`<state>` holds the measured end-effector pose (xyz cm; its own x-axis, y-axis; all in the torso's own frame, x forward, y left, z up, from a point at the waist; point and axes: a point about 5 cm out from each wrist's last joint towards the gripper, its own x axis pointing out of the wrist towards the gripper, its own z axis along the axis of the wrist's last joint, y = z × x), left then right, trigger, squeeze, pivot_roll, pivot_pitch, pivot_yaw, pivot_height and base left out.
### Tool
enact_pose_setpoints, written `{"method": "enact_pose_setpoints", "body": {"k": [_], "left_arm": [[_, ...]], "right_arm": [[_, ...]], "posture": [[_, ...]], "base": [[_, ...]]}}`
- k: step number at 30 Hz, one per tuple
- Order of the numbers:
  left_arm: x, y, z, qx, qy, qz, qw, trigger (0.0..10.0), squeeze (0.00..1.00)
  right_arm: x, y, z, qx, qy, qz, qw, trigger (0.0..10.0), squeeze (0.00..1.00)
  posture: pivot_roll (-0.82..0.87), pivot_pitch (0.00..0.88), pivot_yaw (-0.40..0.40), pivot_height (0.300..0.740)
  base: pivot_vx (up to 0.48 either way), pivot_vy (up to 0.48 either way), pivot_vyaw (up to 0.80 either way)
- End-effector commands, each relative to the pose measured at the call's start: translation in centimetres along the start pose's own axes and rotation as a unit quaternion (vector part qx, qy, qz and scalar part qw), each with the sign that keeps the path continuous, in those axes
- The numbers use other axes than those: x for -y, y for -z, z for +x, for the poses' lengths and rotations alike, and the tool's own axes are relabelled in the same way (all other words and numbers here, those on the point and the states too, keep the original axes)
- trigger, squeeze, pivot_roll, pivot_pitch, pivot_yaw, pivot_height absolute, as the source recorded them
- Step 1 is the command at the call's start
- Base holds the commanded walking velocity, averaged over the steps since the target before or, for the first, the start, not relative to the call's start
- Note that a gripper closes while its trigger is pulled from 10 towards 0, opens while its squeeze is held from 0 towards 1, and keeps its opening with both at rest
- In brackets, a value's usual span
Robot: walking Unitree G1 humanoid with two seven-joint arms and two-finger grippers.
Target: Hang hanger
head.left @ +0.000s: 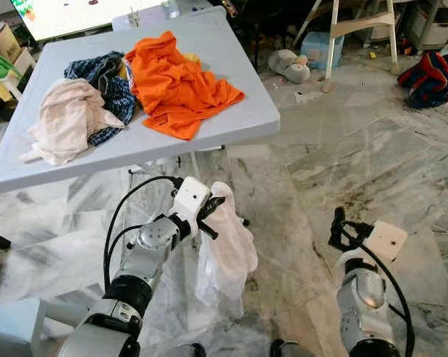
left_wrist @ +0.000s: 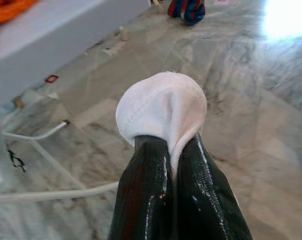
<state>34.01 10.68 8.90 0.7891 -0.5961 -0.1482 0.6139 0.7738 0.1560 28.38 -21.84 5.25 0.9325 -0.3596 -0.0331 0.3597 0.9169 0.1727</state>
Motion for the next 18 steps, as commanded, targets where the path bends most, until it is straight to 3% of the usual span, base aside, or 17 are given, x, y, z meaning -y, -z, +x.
{"method": "enact_pose_setpoints", "body": {"k": [1,8,18], "left_arm": [[-0.9,-0.7,-0.3,0.014,-0.005,0.01,1.0,10.0,0.0],[-0.9,0.8,-1.4,-0.001,-0.018,-0.014,1.0,10.0,0.0],[-0.7,1.0,-1.8,-0.008,0.007,-0.009,1.0,10.0,0.0]], "right_arm": [[0.0,0.2,0.0,-0.011,-0.003,-0.002,1.0,10.0,0.0],[-1.1,0.4,-0.2,-0.025,-0.032,-0.007,0.999,10.0,0.0],[-1.5,0.5,-0.3,-0.031,-0.031,0.0,0.999,10.0,0.0]], "posture": [[-0.07,0.172,0.083,0.74],[-0.05,0.191,0.056,0.74],[-0.05,0.21,0.067,0.74]], "base": [[0.0,0.0,-0.8],[0.0,0.0,-0.8],[0.0,0.285,-0.8]]}}
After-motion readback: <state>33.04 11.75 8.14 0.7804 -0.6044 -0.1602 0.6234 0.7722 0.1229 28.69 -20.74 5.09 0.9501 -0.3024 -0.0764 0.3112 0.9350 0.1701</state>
